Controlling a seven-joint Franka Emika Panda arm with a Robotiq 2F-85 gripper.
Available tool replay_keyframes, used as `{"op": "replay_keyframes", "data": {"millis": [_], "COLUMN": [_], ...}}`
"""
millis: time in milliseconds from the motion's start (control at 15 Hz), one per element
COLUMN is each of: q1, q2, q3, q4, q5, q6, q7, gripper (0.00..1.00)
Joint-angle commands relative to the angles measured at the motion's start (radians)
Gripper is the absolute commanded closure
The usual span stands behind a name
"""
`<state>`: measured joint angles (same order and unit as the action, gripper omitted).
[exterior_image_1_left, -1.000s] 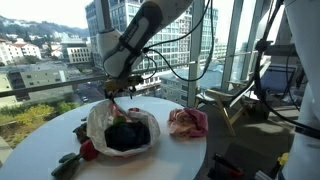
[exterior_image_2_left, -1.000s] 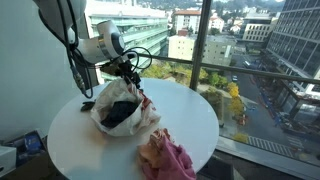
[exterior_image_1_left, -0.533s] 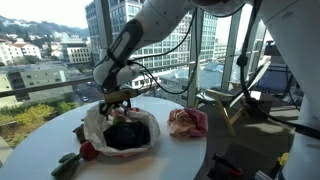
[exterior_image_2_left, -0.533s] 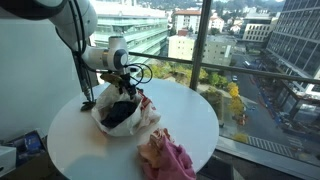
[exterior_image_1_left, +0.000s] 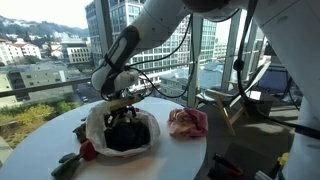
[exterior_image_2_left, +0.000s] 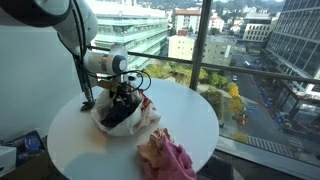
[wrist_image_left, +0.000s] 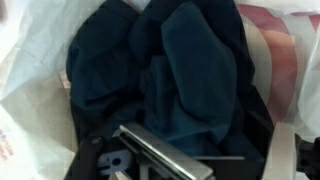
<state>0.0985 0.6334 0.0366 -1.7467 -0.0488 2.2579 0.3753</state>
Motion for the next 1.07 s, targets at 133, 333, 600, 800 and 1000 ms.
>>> {"op": "replay_keyframes", "data": {"millis": [133, 333, 600, 800, 1000], "q1": [0.001, 0.005, 0.0, -0.007, -0.018], "q2": [0.046, 0.085, 0.092, 0.071, 0.026], "q3": [-0.029, -0.051, -0.06, -0.063, -0.069], "q4": [0.021, 0.028, 0.023, 0.015, 0.004], "q5": [0.022, 0.008, 0.018, 0.025, 0.028], "q6": [-0.039, -0.032, -0.026, -0.04, -0.077], "q7": [-0.05, -0.045, -0.044, -0.044, -0.047], "gripper": [0.0, 0.25, 0.51, 0.73, 0.89]}}
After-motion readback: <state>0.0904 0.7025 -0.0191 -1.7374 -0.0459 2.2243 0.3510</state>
